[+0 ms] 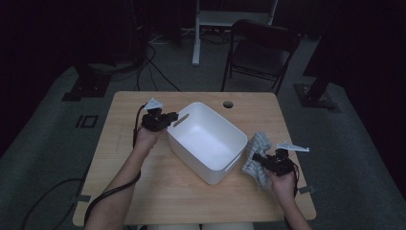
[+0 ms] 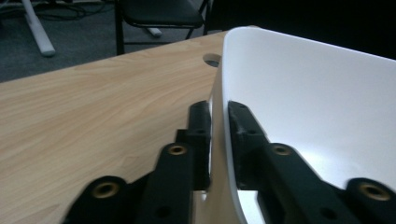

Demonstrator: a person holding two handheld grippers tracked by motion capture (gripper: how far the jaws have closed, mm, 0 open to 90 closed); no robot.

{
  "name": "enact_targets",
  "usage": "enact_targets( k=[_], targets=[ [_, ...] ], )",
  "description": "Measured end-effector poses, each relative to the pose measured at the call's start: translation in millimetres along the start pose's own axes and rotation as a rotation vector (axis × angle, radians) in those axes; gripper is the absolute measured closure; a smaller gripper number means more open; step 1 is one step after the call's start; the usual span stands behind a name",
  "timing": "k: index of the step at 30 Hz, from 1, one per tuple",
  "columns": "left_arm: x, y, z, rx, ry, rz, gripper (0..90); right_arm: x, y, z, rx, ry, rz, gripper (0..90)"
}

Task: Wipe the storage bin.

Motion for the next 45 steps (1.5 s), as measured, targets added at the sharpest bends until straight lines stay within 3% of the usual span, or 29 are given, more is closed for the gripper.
enact_targets(
  k=[7,20,23,25,30,33,38,45],
  targets=[
    [-6.1,8.8,-6.1,-0.004,0.001,0.059,86.7,2.1,0.3,0.7,-0.001,0.001,0.003,75.9],
    [-12.1,46.7,-28.2,-0.051,0.075,0.165,86.3,7.5,-2.8,1.2,0.005,0.006,0.017,76.0],
    [-15.3,56.5,-34.2,-0.054,0.081,0.187,85.6,10.0,-3.6,1.6,0.005,0.011,0.021,76.0],
    [-19.4,62.4,-38.8,-0.053,0.061,0.201,85.1,11.2,-3.9,2.0,0.006,0.015,0.022,76.0],
    [-29.1,75.1,-50.4,-0.068,0.068,0.201,82.3,13.9,-4.7,3.2,0.004,0.02,0.026,75.9],
    [-34.7,80.6,-54.0,-0.058,0.048,0.231,82.1,15.8,-5.3,3.8,0.004,0.024,0.028,75.9],
    [-41.7,86.0,-58.9,-0.062,0.054,0.264,82.2,18.1,-5.9,4.8,0.005,0.027,0.034,75.9],
    [-44.4,88.8,-62.4,-0.1,0.085,0.278,82.2,29.1,7.4,18.4,-0.035,0.038,0.066,76.0]
  ],
)
Point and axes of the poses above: each handheld gripper's, and its own axes: y roughly backward along the jaws, z roughly out of its top, x roughly to its left, the point moved 6 cm from there along -y, roughly forward along the jaws, and after that the axes turned 12 degrees about -z, right-handed, at the moved point
